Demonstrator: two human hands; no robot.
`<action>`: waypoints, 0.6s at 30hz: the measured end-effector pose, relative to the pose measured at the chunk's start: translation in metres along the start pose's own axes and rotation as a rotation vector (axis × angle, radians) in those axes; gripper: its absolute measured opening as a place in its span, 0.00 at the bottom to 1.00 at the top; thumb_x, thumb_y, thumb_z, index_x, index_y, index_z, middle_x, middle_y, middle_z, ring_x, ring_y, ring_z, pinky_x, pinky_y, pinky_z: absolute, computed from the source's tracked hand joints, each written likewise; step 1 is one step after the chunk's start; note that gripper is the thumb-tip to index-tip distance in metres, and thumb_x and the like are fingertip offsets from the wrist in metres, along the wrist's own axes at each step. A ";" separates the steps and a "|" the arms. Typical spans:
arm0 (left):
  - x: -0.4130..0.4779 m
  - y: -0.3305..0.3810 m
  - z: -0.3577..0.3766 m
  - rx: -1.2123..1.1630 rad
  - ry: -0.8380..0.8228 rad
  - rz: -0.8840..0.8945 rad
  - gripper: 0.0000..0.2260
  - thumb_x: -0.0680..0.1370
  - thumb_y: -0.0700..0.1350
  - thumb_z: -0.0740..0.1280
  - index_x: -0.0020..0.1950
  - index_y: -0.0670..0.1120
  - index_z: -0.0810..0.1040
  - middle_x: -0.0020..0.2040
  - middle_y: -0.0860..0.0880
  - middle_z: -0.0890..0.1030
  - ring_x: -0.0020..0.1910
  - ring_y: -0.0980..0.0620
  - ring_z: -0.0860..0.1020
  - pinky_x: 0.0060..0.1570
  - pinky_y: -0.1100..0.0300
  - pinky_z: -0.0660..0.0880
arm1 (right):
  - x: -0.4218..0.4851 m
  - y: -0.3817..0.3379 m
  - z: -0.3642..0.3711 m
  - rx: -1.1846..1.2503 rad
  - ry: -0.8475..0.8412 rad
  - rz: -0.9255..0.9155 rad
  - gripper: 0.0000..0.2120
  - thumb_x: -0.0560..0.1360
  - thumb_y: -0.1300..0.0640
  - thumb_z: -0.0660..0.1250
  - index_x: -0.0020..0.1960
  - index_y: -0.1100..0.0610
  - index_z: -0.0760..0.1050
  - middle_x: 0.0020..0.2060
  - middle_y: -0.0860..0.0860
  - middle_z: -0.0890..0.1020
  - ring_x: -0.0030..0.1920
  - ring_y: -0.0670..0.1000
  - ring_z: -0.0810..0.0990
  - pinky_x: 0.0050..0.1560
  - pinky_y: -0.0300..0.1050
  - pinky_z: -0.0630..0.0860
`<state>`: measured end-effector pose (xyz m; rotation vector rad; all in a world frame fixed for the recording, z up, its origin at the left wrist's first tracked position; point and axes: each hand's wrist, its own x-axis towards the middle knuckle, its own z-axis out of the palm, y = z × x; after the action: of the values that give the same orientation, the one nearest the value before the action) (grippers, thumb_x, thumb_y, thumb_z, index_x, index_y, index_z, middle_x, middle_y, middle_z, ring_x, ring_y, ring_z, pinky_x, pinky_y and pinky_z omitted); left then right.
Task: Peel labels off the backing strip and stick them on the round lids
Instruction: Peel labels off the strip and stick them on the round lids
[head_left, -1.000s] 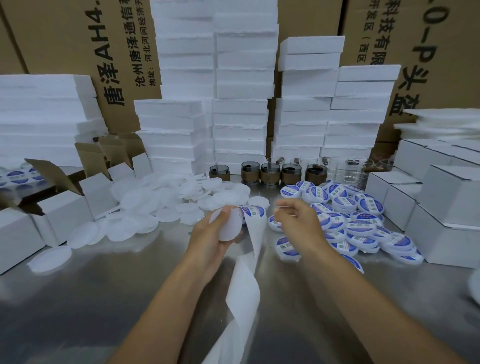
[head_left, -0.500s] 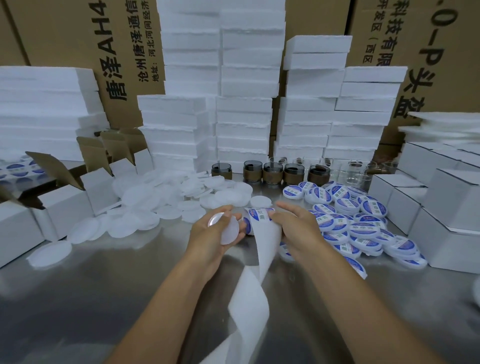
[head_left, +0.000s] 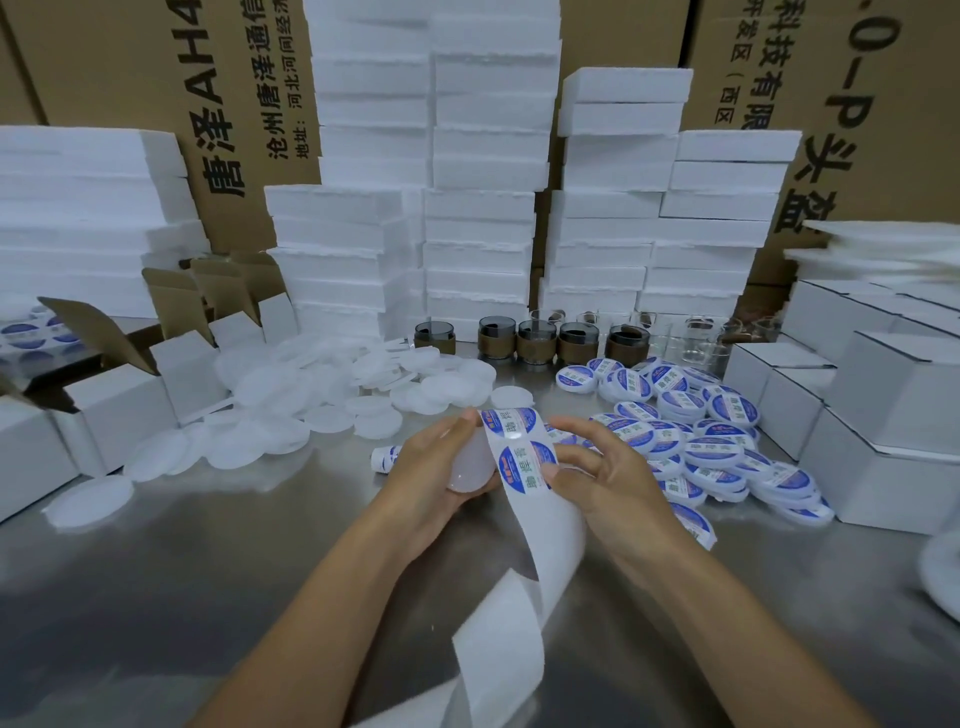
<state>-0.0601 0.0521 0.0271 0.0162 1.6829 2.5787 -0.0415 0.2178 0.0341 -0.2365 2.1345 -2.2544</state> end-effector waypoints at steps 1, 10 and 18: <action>0.001 -0.001 0.000 0.028 0.019 0.004 0.10 0.79 0.44 0.63 0.55 0.41 0.79 0.55 0.41 0.82 0.55 0.42 0.80 0.48 0.52 0.80 | -0.001 0.003 0.000 -0.045 0.001 -0.023 0.17 0.73 0.67 0.67 0.54 0.47 0.74 0.41 0.48 0.84 0.40 0.47 0.83 0.36 0.39 0.78; -0.001 -0.007 -0.001 0.186 0.050 0.019 0.04 0.76 0.43 0.69 0.43 0.45 0.82 0.51 0.40 0.83 0.48 0.43 0.82 0.48 0.48 0.80 | 0.001 0.021 0.008 -0.402 0.176 -0.313 0.16 0.72 0.61 0.70 0.52 0.43 0.73 0.47 0.42 0.75 0.40 0.37 0.74 0.40 0.27 0.71; -0.007 -0.004 0.002 0.208 -0.015 0.007 0.11 0.77 0.46 0.66 0.52 0.40 0.80 0.50 0.38 0.83 0.47 0.42 0.82 0.47 0.49 0.80 | 0.001 0.024 0.012 -0.910 0.250 -0.668 0.18 0.69 0.59 0.73 0.59 0.53 0.78 0.57 0.48 0.76 0.59 0.49 0.70 0.58 0.42 0.65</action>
<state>-0.0528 0.0553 0.0247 0.0513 1.9397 2.3892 -0.0431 0.2046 0.0114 -0.8115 3.4893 -1.3128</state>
